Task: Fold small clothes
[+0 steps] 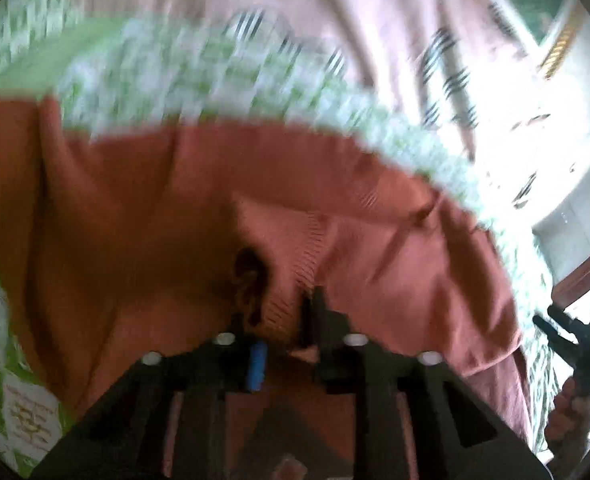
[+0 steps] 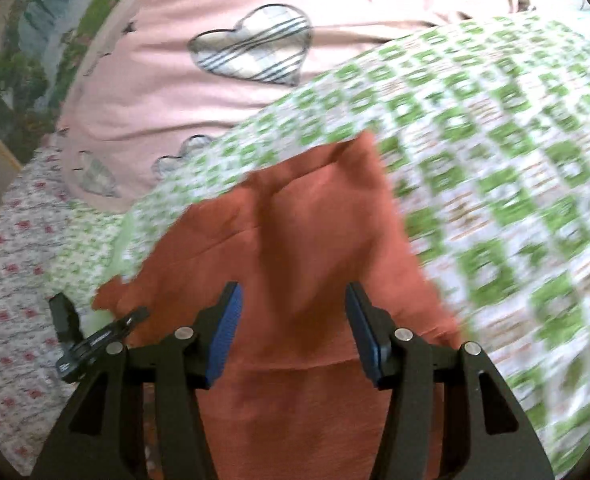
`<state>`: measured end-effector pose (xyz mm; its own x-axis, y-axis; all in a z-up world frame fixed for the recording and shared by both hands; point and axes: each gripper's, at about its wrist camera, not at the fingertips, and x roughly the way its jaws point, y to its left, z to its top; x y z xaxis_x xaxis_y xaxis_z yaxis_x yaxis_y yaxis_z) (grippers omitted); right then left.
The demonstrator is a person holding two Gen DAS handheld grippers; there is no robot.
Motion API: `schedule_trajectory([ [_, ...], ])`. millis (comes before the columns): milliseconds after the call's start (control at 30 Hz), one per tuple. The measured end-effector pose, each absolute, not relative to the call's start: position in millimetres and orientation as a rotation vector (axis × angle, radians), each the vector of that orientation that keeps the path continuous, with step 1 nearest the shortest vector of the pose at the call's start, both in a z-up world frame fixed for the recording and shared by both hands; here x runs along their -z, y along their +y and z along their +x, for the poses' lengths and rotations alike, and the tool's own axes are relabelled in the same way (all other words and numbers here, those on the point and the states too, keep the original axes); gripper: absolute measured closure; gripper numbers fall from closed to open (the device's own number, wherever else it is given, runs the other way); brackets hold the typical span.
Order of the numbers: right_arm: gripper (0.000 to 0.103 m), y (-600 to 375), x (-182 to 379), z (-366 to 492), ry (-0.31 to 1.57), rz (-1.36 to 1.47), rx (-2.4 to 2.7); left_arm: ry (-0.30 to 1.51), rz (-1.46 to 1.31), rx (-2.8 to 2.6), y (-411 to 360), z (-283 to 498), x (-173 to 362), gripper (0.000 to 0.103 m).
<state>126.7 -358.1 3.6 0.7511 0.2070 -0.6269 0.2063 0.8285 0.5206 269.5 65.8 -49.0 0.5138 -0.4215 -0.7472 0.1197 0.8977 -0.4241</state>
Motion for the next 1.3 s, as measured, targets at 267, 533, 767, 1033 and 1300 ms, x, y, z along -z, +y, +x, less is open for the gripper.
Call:
schedule_trajectory([
  [267,0.044,-407.5,10.6,161.2,0.799,0.547,0.144,0.92,-0.339,0.353,59.6,271.4,39.4,0.099],
  [533,0.037,-405.0,25.0,196.9,0.866,0.505,0.113,0.918,-0.384,0.286,94.6,261.2,49.7,0.099],
  [767,0.09,-385.6,31.8,218.3,0.91,0.41,0.081,0.926,-0.348,0.286,84.8,258.2,48.1,0.099],
  [1033,0.103,-441.9,17.1,194.0,0.837,0.472,0.216,0.942,-0.29,0.302,57.7,265.6,53.4,0.099],
  [1300,0.062,-380.2,5.4,187.4,0.817,0.425,0.044,0.959,-0.278,0.305,62.4,257.5,56.3,0.097],
])
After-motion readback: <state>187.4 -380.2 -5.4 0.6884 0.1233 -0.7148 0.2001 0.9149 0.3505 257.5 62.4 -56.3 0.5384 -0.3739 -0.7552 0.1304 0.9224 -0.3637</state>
